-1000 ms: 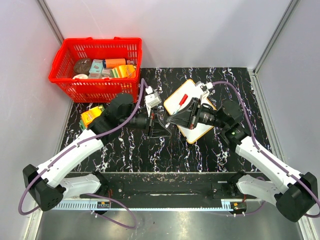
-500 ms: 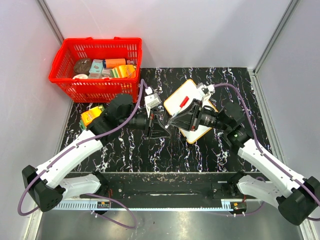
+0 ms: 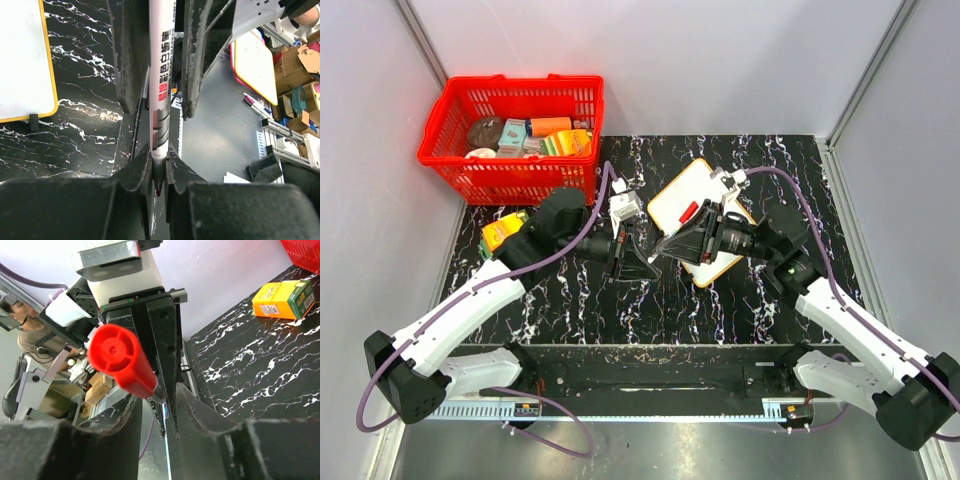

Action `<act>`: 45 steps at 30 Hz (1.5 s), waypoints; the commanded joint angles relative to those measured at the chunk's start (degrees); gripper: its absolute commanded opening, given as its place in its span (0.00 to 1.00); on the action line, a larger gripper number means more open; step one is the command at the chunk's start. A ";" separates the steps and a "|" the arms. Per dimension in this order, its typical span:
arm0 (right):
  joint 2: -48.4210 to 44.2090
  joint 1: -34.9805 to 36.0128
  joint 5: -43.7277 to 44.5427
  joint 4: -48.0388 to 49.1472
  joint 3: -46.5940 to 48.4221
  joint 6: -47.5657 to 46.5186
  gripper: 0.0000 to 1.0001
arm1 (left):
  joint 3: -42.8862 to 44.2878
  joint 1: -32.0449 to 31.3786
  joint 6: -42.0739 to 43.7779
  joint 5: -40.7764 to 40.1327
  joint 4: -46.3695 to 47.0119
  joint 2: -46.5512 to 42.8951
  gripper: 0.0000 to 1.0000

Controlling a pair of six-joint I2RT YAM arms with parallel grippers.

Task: Write a sentence on the whiteboard
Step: Pick up the whiteboard marker at the center of the board, then adjust the whiteboard at the center of the board.

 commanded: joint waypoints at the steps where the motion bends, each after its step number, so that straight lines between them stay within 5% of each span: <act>1: 0.90 0.20 -2.42 5.12 0.77 2.64 0.32 | 1.94 -0.01 0.22 2.56 2.32 -0.42 0.00; 4: 0.99 0.11 -3.04 6.18 0.50 3.35 0.20 | 1.77 -0.01 0.22 2.74 2.59 -0.33 0.00; 5: 1.17 0.11 -3.30 6.35 0.50 3.53 0.03 | 1.77 -0.01 0.22 2.65 2.59 -0.16 0.00; 10: 1.17 0.19 -4.18 6.45 0.42 3.27 0.00 | 1.42 -0.01 0.57 2.21 2.59 0.02 0.00; 12: 0.64 0.20 -2.87 4.26 0.33 2.30 0.00 | 1.07 -0.01 0.92 0.29 2.50 -0.51 0.15; 15: -0.94 0.20 0.29 -0.65 0.59 -0.42 0.00 | 0.54 0.25 1.89 -3.13 2.06 -1.82 0.72; 16: -2.07 0.20 3.09 -2.41 0.68 -2.17 0.00 | 0.02 0.43 1.98 -4.28 2.23 -2.35 0.82; 18: -3.31 0.28 6.87 -8.19 1.20 -4.98 0.00 | -1.04 1.13 1.10 -7.27 3.98 -4.11 0.99; 21: -6.65 0.11 16.36 -14.81 1.21 -7.62 0.00 | -2.97 2.71 -0.39 -9.21 5.92 -5.25 0.99; 27: -14.29 0.02 35.53 -25.36 0.77 -9.04 0.00 | -8.77 3.59 -3.03 -15.79 7.60 -3.42 0.98; 29: -17.45 0.11 40.89 -27.38 0.33 -8.95 0.00 | -11.67 3.59 -4.43 -16.60 8.91 -0.70 0.88; 31: -20.43 0.11 44.31 -28.53 -0.02 -8.95 0.00 | -14.39 3.59 -6.01 -16.34 12.67 3.24 0.72; 32: -21.24 0.02 45.99 -29.32 -0.20 -9.04 0.00 | -15.10 3.59 -7.41 -16.16 13.74 4.84 0.51; 34: -23.17 0.11 47.75 -30.11 -0.20 -9.57 0.00 | -15.72 3.51 -8.21 -14.85 16.89 10.61 0.33; 35: -23.61 0.11 48.02 -30.99 0.06 -9.74 0.00 | -15.55 3.51 -9.09 -14.84 17.78 12.74 0.13; 37: -24.40 0.11 48.55 -31.87 0.33 -10.27 0.00 | -15.11 3.33 -9.80 -14.40 21.63 18.70 0.02; 45: -27.04 0.11 50.48 -35.39 1.12 -11.24 0.00 | -9.06 0.70 -12.96 -16.86 29.39 37.18 0.00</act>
